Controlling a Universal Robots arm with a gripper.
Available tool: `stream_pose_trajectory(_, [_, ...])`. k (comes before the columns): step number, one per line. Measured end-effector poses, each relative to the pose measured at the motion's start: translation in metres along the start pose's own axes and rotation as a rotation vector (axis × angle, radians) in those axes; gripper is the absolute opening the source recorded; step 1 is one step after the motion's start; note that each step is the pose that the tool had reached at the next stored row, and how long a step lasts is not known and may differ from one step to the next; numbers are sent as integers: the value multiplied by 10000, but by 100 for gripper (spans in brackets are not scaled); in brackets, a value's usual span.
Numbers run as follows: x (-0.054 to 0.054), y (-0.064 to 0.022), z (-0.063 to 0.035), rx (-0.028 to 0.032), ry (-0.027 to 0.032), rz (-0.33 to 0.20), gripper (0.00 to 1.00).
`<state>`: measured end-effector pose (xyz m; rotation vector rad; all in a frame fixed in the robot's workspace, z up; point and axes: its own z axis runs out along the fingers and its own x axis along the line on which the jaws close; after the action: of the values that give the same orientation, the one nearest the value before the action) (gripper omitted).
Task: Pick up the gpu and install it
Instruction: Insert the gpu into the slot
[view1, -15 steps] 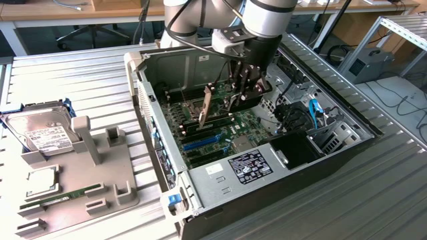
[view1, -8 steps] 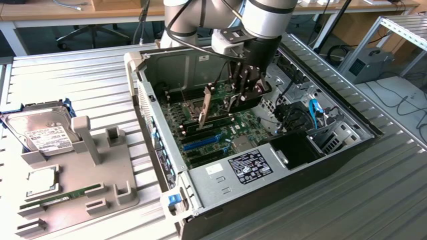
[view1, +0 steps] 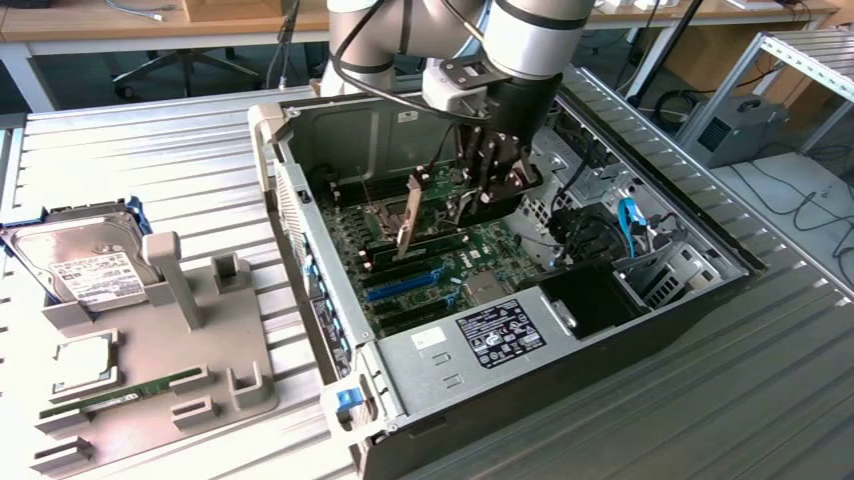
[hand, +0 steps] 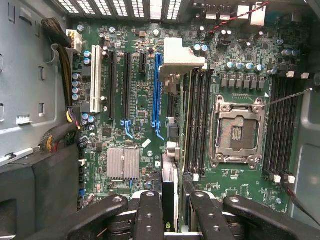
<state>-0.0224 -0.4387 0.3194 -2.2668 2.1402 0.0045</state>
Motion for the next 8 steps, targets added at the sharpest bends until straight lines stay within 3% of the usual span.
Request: stream_pose_trajectory(8, [1,2,15,0,0,0,26])
